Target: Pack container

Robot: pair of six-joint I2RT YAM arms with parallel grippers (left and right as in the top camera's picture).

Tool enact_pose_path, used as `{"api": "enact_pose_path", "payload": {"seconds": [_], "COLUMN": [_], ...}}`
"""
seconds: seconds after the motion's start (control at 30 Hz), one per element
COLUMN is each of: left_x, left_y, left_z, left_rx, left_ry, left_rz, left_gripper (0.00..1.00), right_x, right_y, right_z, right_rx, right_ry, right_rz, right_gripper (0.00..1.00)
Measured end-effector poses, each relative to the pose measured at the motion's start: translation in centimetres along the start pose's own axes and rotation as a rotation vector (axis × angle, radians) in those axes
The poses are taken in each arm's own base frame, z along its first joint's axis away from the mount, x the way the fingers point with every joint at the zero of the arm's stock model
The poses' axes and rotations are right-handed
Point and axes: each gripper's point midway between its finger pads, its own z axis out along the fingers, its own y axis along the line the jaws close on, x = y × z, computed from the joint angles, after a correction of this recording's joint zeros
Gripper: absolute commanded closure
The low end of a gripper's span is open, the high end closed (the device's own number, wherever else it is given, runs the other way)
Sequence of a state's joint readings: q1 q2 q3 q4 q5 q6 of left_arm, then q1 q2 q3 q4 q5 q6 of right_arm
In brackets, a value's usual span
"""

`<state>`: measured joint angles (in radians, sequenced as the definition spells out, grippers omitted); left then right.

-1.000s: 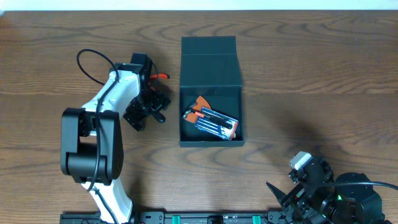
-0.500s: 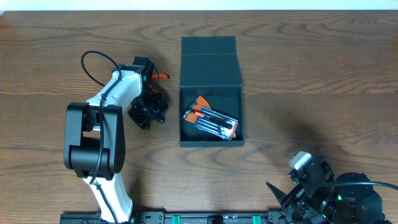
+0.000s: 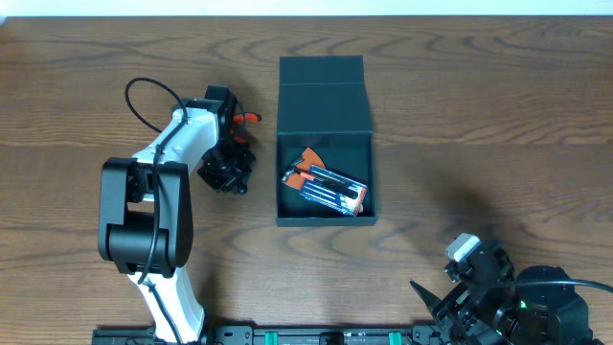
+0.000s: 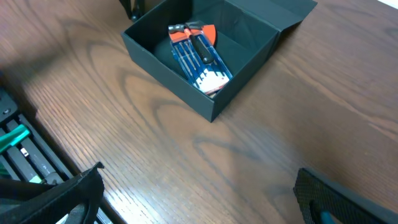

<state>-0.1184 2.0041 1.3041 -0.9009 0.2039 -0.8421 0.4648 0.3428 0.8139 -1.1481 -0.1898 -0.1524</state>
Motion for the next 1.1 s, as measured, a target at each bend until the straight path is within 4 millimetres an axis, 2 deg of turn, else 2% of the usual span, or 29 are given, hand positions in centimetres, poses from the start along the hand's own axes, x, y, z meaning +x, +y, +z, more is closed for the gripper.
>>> {"api": "enact_pose_path", "payload": {"seconds": [0.37, 0.5, 0.6, 0.7, 0.77, 0.83, 0.97, 1.1], "left_x": [-0.5, -0.4, 0.4, 2.5, 4.9, 7.1, 11.8, 15.5], "left_y": [-0.8, -1.7, -3.3, -5.4, -7.0, -8.2, -10.5, -12.2], "left_z": [-0.6, -3.2, -6.6, -10.3, -12.6, -13.9, -14.4, -13.1], "left_rx": [0.041, 0.109, 0.206, 0.322, 0.401, 0.451, 0.515, 0.532], "left_ry": [-0.032, -0.084, -0.152, -0.224, -0.267, -0.284, -0.272, -0.231], "left_rz": [-0.014, 0.001, 0.019, 0.056, 0.086, 0.103, 0.114, 0.104], "left_gripper": [0.94, 0.94, 0.94, 0.94, 0.94, 0.94, 0.94, 0.94], "right_x": [0.0, 0.0, 0.0, 0.0, 0.0, 0.0, 0.0, 0.0], "right_y": [0.0, 0.0, 0.0, 0.0, 0.0, 0.0, 0.0, 0.0], "right_z": [0.0, 0.0, 0.0, 0.0, 0.0, 0.0, 0.0, 0.0], "right_rx": [0.0, 0.0, 0.0, 0.0, 0.0, 0.0, 0.0, 0.0], "right_ry": [0.0, 0.0, 0.0, 0.0, 0.0, 0.0, 0.0, 0.0], "right_rz": [0.0, 0.0, 0.0, 0.0, 0.0, 0.0, 0.0, 0.0], "right_gripper": [0.01, 0.01, 0.01, 0.01, 0.01, 0.01, 0.01, 0.01]}}
